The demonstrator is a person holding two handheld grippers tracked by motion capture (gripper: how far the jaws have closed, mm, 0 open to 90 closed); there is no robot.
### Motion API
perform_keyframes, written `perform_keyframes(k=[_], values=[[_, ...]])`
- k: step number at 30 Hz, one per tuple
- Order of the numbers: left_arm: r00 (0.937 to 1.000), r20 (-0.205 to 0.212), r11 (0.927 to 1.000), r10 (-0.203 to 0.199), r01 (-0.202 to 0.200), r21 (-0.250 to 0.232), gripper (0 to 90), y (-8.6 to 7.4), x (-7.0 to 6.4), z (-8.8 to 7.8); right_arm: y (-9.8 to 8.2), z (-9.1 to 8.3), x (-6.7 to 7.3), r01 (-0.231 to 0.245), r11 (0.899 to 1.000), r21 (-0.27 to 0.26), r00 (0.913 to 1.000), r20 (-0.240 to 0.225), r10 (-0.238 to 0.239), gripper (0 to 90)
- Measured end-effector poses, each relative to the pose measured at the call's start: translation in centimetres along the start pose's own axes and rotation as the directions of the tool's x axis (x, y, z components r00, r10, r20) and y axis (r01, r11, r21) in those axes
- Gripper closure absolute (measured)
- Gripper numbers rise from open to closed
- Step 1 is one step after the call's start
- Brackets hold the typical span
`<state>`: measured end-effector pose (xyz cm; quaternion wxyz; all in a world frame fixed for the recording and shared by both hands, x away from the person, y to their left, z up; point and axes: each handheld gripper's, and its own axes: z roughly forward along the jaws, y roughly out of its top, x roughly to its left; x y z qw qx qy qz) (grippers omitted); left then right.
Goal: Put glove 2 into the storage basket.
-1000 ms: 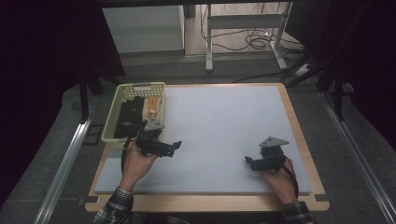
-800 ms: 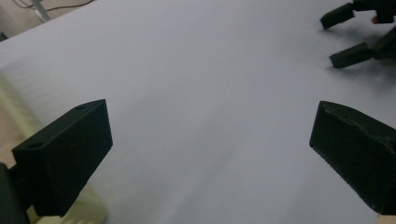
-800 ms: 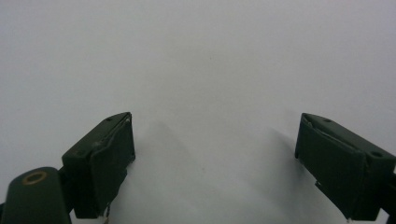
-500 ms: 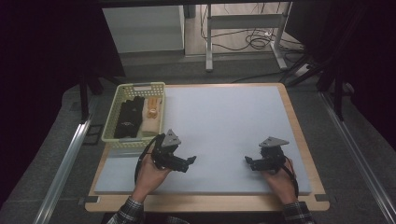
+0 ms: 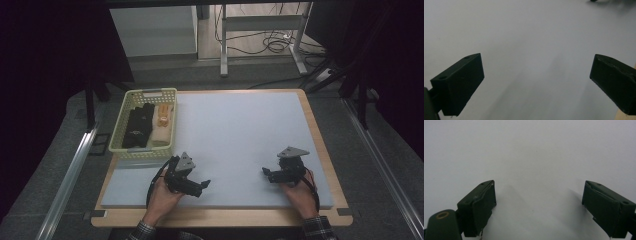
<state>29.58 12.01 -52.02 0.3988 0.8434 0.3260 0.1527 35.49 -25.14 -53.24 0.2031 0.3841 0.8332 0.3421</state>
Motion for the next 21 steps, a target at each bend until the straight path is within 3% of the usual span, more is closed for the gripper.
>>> perform_keyframes(k=[11, 15, 18, 21], values=[[0.9989, -0.047, 0.9953, 0.005, 0.0, 0.097, 0.0, -2.6, 0.5, 1.1, 0.0, 0.0, 0.0, 0.001, 1.0, -0.001, 1.0, 0.002, -0.001, 11.4], [0.9983, -0.055, 0.9947, -0.021, 0.027, 0.099, 0.0, -2.7, 0.8, 1.1, 0.0, 0.0, 0.0, 0.002, 1.0, -0.001, 1.0, 0.003, -0.002, 11.4], [0.9977, -0.024, 0.9908, -0.064, 0.066, 0.118, 0.0, -2.7, 1.3, 1.3, 0.0, 0.0, 0.0, 0.003, 1.0, -0.002, 1.0, 0.004, -0.003, 11.4], [0.9977, -0.026, 0.9909, -0.063, 0.066, 0.117, 0.0, -2.7, 1.3, 1.3, 0.0, 0.0, 0.0, 0.003, 1.0, -0.002, 1.0, 0.004, -0.003, 11.4]])
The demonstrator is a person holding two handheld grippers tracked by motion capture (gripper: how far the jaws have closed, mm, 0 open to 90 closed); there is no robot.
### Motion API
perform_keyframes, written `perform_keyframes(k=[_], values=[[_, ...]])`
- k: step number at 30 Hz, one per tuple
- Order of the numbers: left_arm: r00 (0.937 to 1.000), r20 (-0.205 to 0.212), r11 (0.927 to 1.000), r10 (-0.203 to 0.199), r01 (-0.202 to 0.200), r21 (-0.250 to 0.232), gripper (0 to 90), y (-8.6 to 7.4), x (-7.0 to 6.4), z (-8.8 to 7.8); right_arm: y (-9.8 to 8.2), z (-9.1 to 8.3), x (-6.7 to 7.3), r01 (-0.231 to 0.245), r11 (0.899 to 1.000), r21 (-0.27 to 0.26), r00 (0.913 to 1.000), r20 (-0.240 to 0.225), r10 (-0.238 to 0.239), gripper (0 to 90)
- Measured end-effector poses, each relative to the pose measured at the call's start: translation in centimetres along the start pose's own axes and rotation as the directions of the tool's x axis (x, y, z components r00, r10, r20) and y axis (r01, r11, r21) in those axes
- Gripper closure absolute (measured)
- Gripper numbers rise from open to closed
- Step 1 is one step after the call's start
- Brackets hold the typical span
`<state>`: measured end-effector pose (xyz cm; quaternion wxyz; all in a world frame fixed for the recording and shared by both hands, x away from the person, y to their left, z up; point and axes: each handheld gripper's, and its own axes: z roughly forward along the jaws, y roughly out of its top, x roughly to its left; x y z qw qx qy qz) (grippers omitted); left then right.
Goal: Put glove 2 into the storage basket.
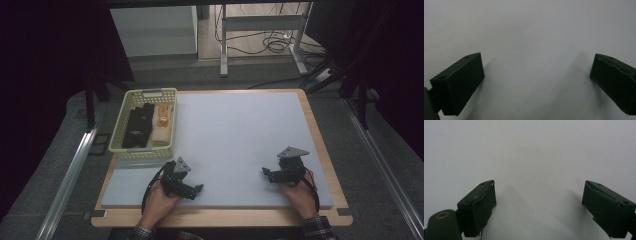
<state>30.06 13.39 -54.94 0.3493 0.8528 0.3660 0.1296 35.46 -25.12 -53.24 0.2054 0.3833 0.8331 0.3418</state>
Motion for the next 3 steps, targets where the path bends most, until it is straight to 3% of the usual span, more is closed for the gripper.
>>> perform_keyframes(k=[3], values=[[1.0, 0.0, 1.0, 0.0, 0.0, 0.0, 0.0, -0.01, 0.0, 0.0, -0.01, 0.01, -0.01, -0.001, 1.0, 0.001, 1.0, -0.001, 0.001, 11.4]])
